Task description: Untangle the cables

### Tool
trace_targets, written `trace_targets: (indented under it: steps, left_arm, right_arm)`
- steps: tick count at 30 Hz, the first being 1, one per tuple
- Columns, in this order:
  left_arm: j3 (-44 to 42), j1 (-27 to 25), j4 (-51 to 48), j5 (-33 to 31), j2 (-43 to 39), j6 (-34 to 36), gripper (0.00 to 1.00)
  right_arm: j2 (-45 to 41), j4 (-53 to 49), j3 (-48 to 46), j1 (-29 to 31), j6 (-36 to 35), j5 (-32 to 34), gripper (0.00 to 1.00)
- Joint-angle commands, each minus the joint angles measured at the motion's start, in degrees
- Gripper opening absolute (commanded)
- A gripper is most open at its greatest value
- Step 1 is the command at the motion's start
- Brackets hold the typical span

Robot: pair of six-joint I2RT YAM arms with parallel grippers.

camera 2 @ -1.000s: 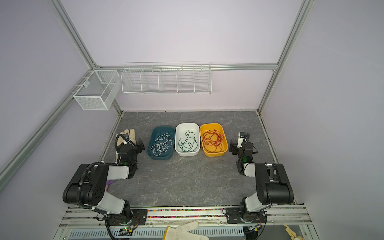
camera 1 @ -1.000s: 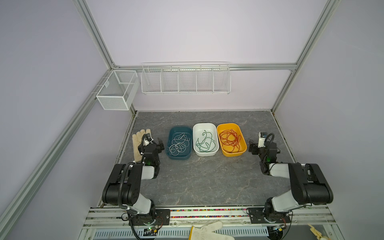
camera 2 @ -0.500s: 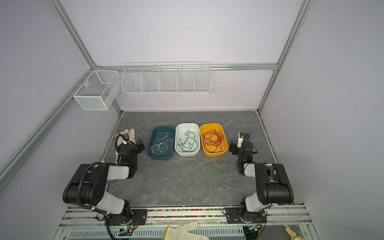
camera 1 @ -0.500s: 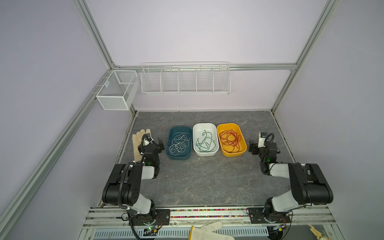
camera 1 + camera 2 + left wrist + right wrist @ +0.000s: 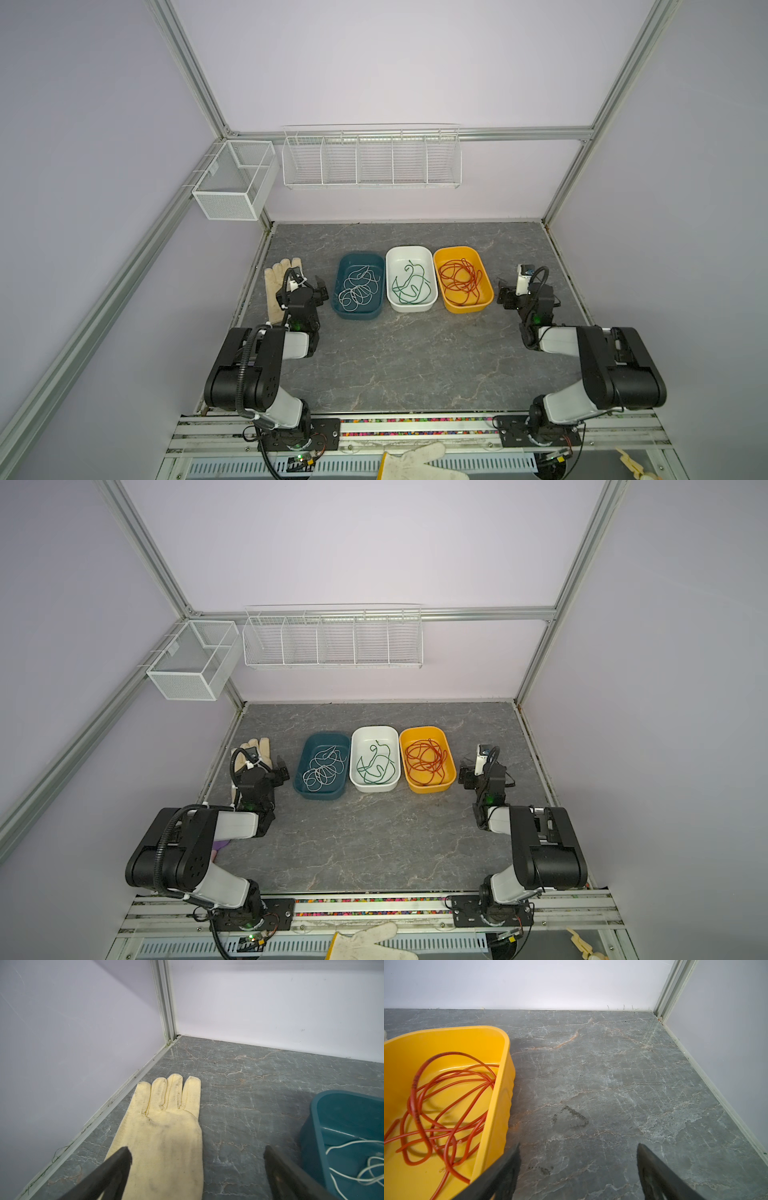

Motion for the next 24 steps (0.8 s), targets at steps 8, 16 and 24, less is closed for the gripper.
trace_targets:
  steps: [8,16,24]
  left_arm:
    - [-0.27,0.39,1.54,0.30,0.57,0.88,0.99]
    - [-0.26,0.35,1.54,0.32,0.56,0.84,0.99]
    - [-0.29,0.37,1.54,0.32,0.61,0.90,0.99]
  right_arm:
    - [-0.26,1.70,-0.67,0.14,-1.41,0.61,0.88]
    - [-0.25,1.62,-0.61,0.10,-1.42,0.61,0.88]
    - [-0.31,1.70,-0.67,0.08,-1.32,0.53,0.88]
